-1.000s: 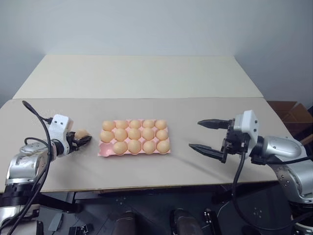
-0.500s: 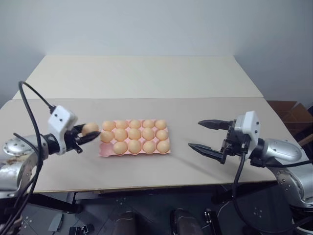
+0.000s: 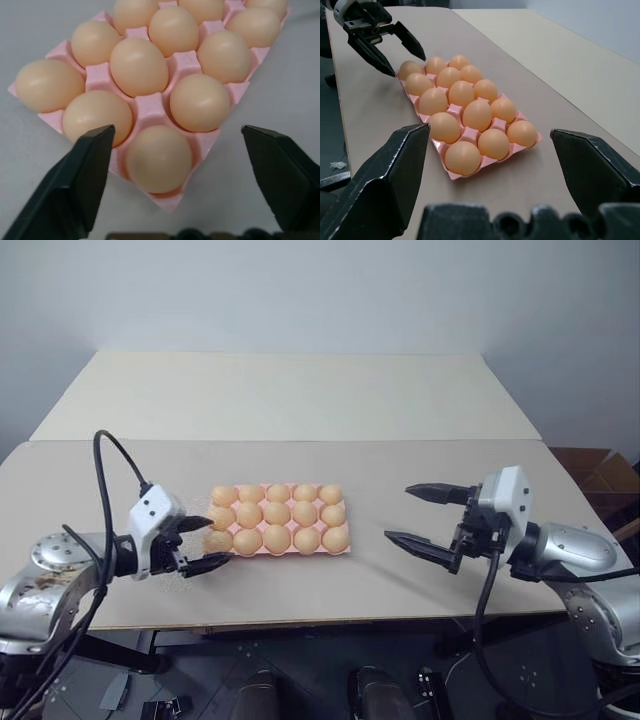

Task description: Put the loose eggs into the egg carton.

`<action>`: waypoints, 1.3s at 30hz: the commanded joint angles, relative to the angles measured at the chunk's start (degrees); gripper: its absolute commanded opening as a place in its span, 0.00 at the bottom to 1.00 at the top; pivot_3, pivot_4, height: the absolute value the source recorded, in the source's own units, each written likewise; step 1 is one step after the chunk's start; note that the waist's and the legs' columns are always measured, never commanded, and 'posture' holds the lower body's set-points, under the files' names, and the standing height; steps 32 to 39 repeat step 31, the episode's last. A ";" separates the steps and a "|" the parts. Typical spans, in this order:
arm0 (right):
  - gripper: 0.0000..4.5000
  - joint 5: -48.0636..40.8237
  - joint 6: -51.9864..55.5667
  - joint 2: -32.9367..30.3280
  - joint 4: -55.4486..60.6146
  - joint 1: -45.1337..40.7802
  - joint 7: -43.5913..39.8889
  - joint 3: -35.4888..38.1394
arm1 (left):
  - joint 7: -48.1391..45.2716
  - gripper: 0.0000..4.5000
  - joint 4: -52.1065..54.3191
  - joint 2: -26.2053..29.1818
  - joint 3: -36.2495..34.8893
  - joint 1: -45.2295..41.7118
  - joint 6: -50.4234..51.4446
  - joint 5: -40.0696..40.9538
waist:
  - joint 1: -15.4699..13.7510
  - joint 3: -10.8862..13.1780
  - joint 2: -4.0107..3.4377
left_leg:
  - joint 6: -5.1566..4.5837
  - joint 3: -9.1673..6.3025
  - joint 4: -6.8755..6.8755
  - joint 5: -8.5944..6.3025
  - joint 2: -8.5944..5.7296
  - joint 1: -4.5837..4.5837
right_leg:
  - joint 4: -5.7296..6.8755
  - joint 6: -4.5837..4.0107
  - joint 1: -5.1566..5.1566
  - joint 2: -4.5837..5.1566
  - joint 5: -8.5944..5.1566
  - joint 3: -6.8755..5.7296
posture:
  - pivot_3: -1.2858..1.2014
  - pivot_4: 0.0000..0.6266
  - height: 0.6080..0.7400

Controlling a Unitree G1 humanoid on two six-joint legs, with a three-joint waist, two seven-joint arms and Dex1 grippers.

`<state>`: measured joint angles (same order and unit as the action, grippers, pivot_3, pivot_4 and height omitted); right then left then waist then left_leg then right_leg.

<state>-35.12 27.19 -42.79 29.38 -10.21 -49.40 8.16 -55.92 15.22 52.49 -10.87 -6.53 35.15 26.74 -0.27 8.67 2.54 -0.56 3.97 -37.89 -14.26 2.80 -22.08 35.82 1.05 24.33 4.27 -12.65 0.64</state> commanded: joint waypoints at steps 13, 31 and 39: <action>1.00 -2.30 -0.83 -1.83 -1.21 -0.94 -4.71 3.32 | -8.32 0.99 4.37 -1.82 -32.38 20.29 -5.57 6.95 | 0.82 0.01 -0.01 | 0.00 0.04 0.00 0.00 0.02 0.04 | 0.00 -0.04 0.00 0.08 -0.03 0.01 | 0.52 0.24 1.00; 1.00 -2.06 -2.40 -2.58 -6.21 -2.38 -10.74 3.04 | -2.67 0.99 18.68 -10.37 -41.88 36.51 -2.36 18.34 | 0.27 0.00 0.01 | 0.01 0.05 -0.01 0.00 0.03 0.14 | 0.04 -0.32 -0.04 0.03 -0.24 0.05 | 0.52 0.24 1.00; 1.00 -2.06 -2.40 -2.58 -6.21 -2.38 -10.74 3.04 | -2.67 0.99 18.68 -10.37 -41.88 36.51 -2.36 18.34 | 0.27 0.00 0.01 | 0.01 0.05 -0.01 0.00 0.03 0.14 | 0.04 -0.32 -0.04 0.03 -0.24 0.05 | 0.52 0.24 1.00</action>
